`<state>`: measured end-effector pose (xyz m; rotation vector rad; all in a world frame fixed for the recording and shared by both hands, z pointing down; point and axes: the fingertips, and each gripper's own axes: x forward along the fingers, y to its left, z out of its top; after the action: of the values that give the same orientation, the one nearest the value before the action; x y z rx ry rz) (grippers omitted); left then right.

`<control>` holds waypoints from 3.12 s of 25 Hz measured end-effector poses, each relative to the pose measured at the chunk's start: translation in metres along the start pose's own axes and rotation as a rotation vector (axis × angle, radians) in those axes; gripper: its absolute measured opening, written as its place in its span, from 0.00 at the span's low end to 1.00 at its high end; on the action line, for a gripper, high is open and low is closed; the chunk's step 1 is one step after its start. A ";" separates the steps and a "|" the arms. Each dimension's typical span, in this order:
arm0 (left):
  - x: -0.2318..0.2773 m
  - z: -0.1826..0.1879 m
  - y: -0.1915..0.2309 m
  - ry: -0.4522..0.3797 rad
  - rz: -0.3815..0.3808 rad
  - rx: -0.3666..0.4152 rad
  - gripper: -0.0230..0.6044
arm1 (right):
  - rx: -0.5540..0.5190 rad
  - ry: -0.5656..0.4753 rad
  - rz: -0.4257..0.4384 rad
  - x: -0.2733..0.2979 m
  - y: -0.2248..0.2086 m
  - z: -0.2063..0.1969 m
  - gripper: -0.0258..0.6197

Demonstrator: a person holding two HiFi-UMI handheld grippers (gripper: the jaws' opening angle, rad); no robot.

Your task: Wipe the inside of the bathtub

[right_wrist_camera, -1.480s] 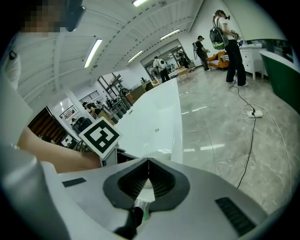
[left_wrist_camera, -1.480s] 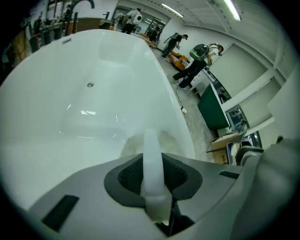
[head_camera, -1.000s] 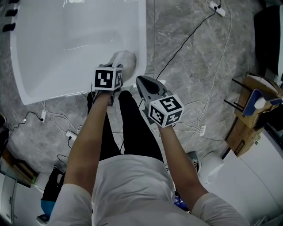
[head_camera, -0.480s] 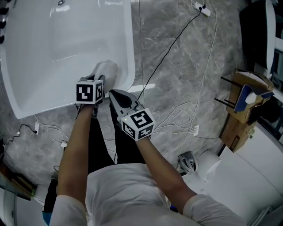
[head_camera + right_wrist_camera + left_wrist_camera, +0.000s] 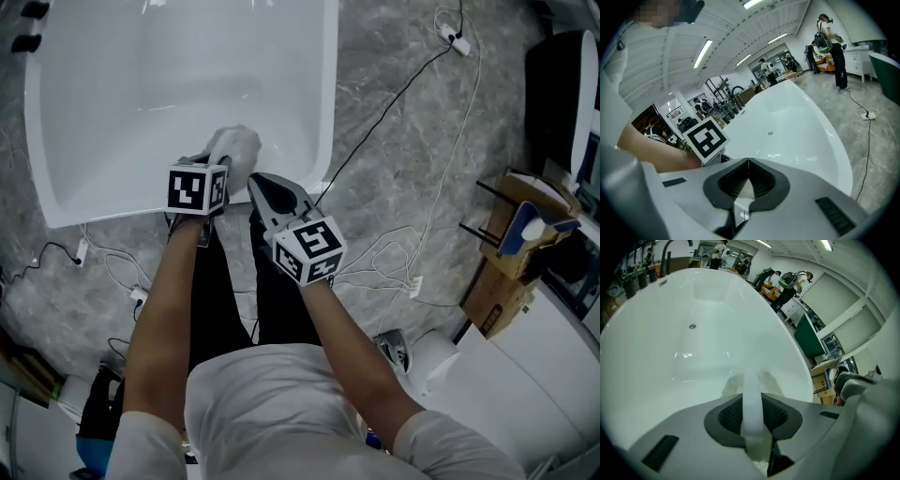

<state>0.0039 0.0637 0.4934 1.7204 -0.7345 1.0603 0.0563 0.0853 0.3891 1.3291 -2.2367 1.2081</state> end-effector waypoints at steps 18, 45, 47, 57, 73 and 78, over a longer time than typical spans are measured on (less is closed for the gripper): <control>-0.051 -0.023 0.113 0.027 0.034 -0.031 0.19 | -0.068 0.062 0.068 0.085 0.069 0.006 0.07; -0.134 -0.059 0.269 0.055 0.129 -0.066 0.19 | -0.149 0.147 0.192 0.183 0.171 -0.013 0.07; -0.138 -0.061 0.279 0.089 0.136 -0.045 0.19 | -0.162 0.169 0.211 0.193 0.179 -0.016 0.07; -0.140 -0.068 0.310 0.288 0.145 0.020 0.19 | -0.218 0.220 0.259 0.217 0.187 -0.022 0.07; -0.086 -0.054 0.328 0.335 0.166 0.161 0.19 | -0.443 0.398 0.335 0.245 0.150 -0.053 0.07; -0.071 -0.050 0.321 0.329 0.162 0.282 0.19 | -0.547 0.481 0.387 0.253 0.139 -0.068 0.07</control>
<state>-0.3127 -0.0069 0.5694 1.6778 -0.5393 1.5766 -0.2072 0.0195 0.5088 0.3673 -2.2629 0.8026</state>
